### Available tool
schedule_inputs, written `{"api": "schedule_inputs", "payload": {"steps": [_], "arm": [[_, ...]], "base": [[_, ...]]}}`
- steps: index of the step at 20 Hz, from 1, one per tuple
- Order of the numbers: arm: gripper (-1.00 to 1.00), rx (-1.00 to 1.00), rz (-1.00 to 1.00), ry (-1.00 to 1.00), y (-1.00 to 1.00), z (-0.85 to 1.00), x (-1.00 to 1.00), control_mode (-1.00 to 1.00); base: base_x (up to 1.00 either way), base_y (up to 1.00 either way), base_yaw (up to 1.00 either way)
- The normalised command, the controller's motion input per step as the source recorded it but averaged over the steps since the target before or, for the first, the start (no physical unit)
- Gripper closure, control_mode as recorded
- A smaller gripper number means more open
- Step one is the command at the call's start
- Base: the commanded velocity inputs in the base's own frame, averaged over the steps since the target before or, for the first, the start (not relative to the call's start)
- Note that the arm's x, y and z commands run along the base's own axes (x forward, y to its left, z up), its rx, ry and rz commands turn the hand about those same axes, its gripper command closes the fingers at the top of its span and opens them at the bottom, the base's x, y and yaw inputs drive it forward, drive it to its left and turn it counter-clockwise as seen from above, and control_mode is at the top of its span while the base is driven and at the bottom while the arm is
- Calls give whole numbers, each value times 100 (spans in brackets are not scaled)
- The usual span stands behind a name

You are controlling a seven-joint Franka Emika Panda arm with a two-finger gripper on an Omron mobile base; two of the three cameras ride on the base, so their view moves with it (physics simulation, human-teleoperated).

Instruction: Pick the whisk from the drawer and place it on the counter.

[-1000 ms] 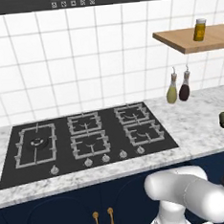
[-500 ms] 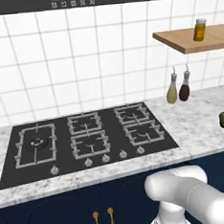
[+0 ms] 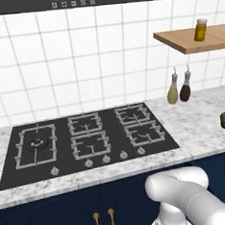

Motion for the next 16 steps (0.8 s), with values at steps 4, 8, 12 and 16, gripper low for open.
{"api": "schedule_inputs", "payload": {"steps": [4,8,12,16], "arm": [[-100,2,-1,-5,45,7,62,-100],[-100,6,-4,-1,31,1,78,-100],[-100,10,-4,0,13,0,71,-100],[-100,12,-6,0,-1,-1,40,-100]], "base": [[0,0,0],[0,0,0],[0,0,0],[0,0,0]]}}
